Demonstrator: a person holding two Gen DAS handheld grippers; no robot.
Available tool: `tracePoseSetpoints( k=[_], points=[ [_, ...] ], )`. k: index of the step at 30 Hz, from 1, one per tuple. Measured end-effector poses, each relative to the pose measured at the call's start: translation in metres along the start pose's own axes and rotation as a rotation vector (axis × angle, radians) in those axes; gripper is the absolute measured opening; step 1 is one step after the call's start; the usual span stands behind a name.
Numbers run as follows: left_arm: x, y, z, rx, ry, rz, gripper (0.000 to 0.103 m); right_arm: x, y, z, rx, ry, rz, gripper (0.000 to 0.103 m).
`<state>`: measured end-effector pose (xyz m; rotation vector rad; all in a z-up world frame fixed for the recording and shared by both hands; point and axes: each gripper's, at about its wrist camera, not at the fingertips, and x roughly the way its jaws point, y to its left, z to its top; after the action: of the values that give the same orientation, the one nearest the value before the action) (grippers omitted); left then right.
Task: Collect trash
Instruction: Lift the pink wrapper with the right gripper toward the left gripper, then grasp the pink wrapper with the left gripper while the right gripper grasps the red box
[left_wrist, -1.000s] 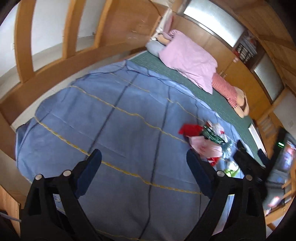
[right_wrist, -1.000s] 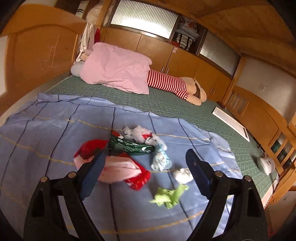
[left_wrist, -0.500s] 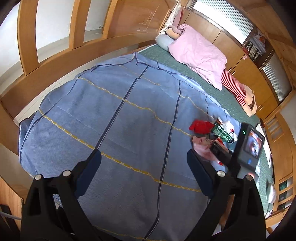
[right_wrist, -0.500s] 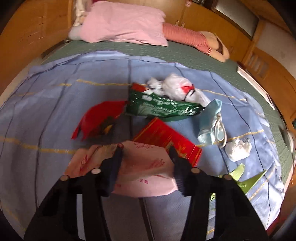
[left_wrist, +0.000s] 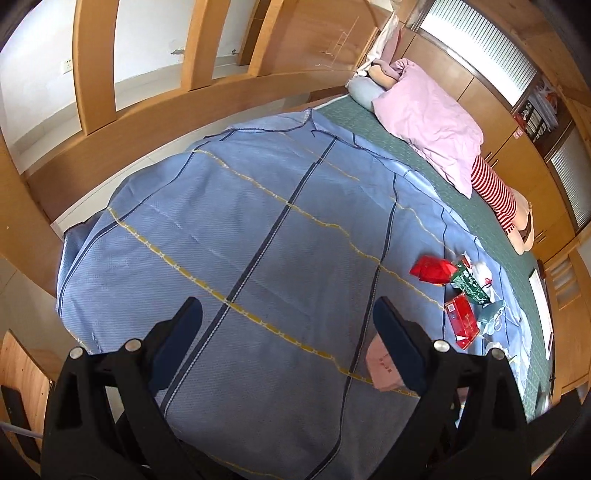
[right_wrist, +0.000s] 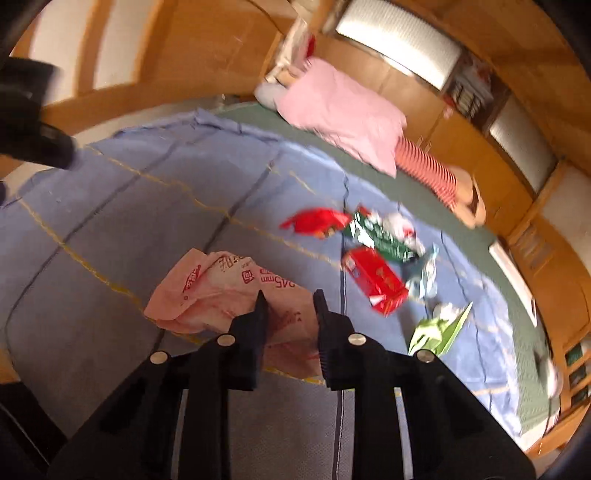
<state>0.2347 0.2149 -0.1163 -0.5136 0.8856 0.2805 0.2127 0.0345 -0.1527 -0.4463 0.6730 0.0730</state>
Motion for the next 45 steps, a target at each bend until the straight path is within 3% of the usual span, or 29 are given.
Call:
tracePoseSetpoints(
  k=[5, 13, 20, 28, 30, 32, 34, 35, 36, 38, 41, 42, 45],
  points=[
    [0.002, 0.0, 0.0, -0.006, 0.004, 0.004, 0.093, -0.014, 0.005, 0.001, -0.043, -0.061, -0.024, 0.025],
    [0.003, 0.002, 0.0, -0.007, 0.007, 0.007, 0.093, -0.011, 0.009, 0.0, -0.062, -0.064, -0.023, 0.025],
    [0.006, 0.005, 0.0, -0.018, 0.02, 0.012, 0.093, -0.002, 0.003, -0.002, -0.044, -0.026, 0.064, 0.025],
    [0.01, 0.004, -0.002, -0.015, 0.041, 0.01, 0.093, 0.003, 0.009, -0.005, -0.05, -0.006, 0.094, 0.025],
    [0.012, 0.004, -0.002, -0.016, 0.044, 0.013, 0.093, 0.005, 0.008, -0.006, -0.036, 0.004, 0.144, 0.025],
    [0.012, 0.006, -0.002, -0.022, 0.047, 0.016, 0.093, 0.009, 0.005, -0.008, -0.014, 0.025, 0.256, 0.026],
    [0.014, 0.007, -0.001, -0.026, 0.051, 0.016, 0.093, 0.018, 0.005, -0.01, -0.007, 0.084, 0.383, 0.03],
    [0.014, 0.008, -0.001, -0.028, 0.057, 0.017, 0.093, 0.022, 0.001, -0.01, 0.002, 0.104, 0.424, 0.039],
    [0.015, 0.008, -0.001, -0.031, 0.062, 0.016, 0.093, 0.025, -0.006, -0.008, 0.011, 0.104, 0.412, 0.054],
    [0.016, 0.01, -0.001, -0.034, 0.07, 0.013, 0.093, 0.03, -0.026, -0.001, 0.037, 0.065, 0.378, 0.067],
    [0.02, 0.008, -0.003, -0.006, 0.088, 0.013, 0.095, 0.062, -0.071, 0.019, 0.114, 0.054, 0.27, 0.068],
    [0.021, 0.006, -0.004, 0.003, 0.094, 0.013, 0.095, 0.088, -0.088, 0.027, 0.133, 0.096, 0.189, 0.068],
    [0.028, -0.001, -0.007, 0.048, 0.13, -0.004, 0.096, 0.147, -0.117, 0.035, 0.131, 0.212, 0.073, 0.068]
  ],
)
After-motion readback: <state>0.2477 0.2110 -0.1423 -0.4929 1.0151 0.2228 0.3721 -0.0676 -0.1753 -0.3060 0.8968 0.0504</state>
